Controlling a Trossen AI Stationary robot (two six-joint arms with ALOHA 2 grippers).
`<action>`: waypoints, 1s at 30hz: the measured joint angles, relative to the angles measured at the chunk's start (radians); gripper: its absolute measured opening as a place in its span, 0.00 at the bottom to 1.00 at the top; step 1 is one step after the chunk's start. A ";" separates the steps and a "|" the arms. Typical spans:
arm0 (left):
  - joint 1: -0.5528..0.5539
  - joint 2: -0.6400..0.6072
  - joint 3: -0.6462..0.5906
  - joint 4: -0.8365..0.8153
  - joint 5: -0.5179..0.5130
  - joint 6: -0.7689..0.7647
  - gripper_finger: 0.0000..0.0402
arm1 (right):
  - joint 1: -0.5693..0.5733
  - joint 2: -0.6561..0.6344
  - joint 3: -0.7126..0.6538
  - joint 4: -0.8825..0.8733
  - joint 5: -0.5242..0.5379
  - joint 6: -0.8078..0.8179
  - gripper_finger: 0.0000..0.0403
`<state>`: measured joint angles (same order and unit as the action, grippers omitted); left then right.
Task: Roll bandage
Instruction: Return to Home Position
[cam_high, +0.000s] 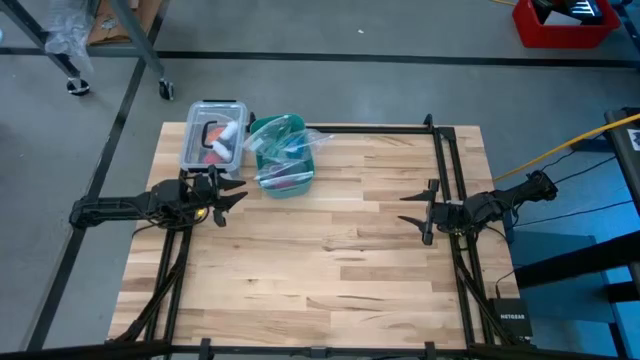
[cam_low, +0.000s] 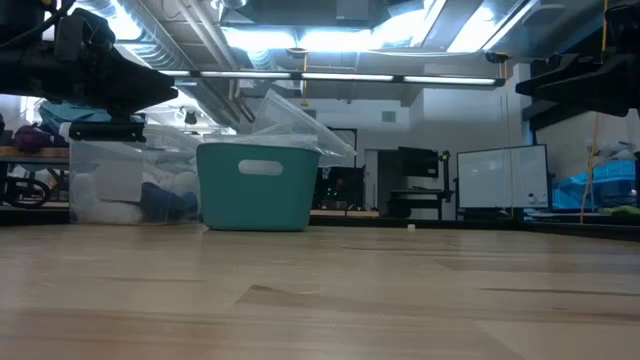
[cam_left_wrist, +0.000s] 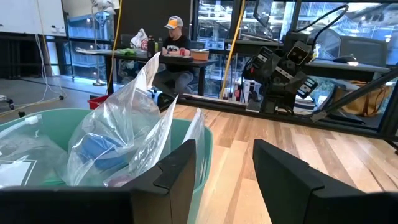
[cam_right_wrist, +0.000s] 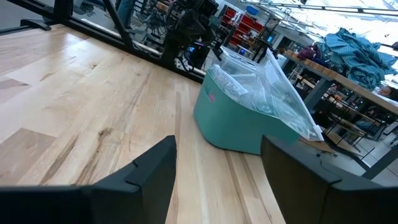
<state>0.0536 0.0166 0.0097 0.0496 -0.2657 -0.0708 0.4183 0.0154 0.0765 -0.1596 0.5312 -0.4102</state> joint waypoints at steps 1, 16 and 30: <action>0.000 0.000 0.000 0.000 0.000 0.000 0.38 | 0.000 0.000 0.000 0.000 0.000 0.000 0.58; 0.000 0.000 0.000 0.000 0.000 0.000 0.38 | -0.258 0.000 0.000 0.001 -0.026 0.000 0.58; 0.000 0.000 0.000 0.000 0.000 0.000 0.38 | -0.301 0.000 0.000 0.001 -0.026 0.000 0.58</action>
